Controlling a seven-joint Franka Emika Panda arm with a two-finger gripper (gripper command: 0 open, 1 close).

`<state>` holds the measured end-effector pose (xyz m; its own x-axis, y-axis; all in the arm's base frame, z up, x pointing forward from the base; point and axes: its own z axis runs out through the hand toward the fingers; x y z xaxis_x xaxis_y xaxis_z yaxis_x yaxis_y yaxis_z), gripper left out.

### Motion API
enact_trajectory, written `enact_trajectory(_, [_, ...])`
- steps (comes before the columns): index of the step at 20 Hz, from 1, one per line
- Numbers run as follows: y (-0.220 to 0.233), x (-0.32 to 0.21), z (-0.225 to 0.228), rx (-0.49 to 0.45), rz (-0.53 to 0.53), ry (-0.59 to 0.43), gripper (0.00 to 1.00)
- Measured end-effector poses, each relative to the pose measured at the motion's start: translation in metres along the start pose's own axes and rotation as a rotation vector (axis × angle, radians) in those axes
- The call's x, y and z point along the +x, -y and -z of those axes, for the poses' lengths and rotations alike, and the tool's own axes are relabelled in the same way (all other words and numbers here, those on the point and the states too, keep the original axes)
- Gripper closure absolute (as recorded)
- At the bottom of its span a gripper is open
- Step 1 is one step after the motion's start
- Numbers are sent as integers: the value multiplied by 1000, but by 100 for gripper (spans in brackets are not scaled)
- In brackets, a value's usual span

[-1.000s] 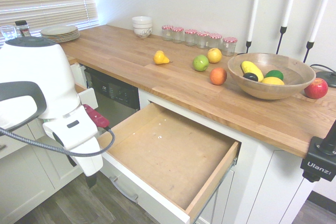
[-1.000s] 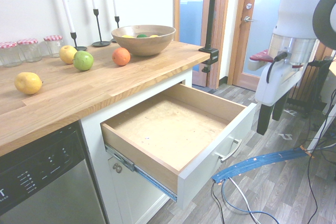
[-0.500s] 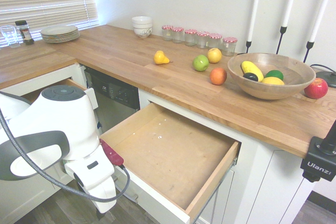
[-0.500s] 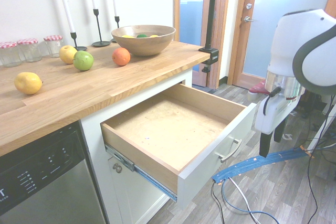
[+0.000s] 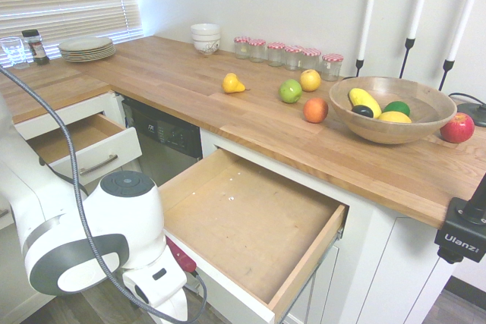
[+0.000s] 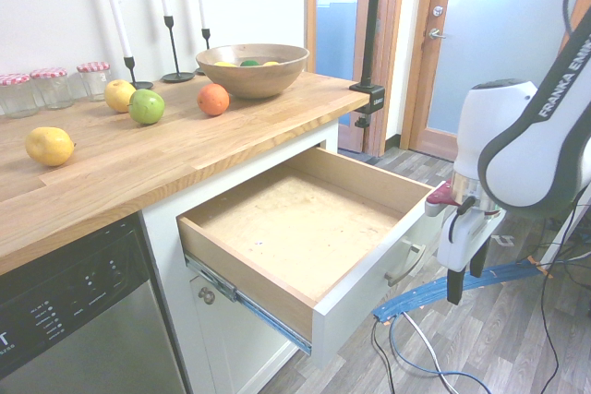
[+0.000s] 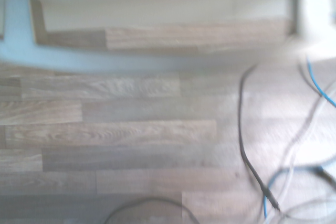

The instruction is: Close the drawer

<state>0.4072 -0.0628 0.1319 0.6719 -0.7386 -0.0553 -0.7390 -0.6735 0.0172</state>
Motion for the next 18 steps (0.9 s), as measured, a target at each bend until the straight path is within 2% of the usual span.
enact_trajectory(3, [11,1,-9,35,56,-51,0])
enact_trajectory(8, [23,4,-9,63,57,-79,0])
enact_trajectory(9, [24,4,-9,65,55,-80,100])
enact_trajectory(18, [30,4,-10,69,46,-80,100])
